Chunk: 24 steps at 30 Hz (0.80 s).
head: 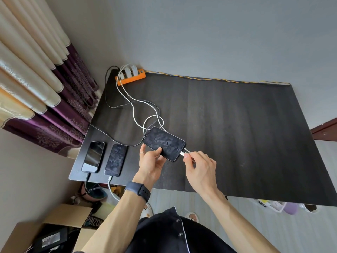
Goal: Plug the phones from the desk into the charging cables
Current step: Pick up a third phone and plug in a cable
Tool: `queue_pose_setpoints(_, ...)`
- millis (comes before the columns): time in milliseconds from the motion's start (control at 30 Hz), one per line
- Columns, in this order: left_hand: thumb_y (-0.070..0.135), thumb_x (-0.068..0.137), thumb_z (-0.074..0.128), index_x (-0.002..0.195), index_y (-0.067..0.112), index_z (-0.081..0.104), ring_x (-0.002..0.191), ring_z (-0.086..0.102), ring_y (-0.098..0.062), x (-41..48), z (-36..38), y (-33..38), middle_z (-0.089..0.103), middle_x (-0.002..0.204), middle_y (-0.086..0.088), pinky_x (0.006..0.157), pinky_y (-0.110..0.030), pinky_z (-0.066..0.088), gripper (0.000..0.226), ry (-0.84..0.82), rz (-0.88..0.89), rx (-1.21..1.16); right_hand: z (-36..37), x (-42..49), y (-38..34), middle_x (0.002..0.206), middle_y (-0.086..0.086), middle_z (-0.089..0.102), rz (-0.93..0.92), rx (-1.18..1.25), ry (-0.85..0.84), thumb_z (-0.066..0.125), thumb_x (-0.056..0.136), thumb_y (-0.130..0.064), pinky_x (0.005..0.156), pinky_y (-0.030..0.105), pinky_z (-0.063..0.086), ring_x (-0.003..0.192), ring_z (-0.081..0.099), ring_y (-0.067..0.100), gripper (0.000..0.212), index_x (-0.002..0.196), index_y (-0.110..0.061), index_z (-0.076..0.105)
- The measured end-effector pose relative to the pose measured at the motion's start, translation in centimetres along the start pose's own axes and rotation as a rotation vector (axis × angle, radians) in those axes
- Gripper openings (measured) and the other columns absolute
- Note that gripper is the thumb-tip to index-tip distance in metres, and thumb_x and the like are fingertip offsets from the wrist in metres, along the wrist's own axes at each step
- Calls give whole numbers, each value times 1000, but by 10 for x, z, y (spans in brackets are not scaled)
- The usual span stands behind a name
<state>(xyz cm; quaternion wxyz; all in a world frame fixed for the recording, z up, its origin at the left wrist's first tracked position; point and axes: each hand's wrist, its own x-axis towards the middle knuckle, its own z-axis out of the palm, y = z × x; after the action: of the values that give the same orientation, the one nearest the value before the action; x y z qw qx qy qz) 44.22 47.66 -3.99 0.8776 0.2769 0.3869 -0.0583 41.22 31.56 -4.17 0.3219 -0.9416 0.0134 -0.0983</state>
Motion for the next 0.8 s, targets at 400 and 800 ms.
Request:
queue_pose_setpoints(400,-20,88,45,136,32,46,94,68,-38,20,-45,0,67,117,-21,67,-42,60,71,5,-138,372,26,-12,33,114,10,65,1287,836,-596,61,96,-41,93,43,51,98,69,26,37,119,-12,52)
queue_pose_setpoints(800,-18,82,41,136,38,45,92,68,-29,87,-100,1,68,106,-10,70,-33,60,78,125,-76,1128,86,-14,43,116,8,69,1127,609,-663,63,94,-17,90,37,52,106,65,18,17,109,-9,66)
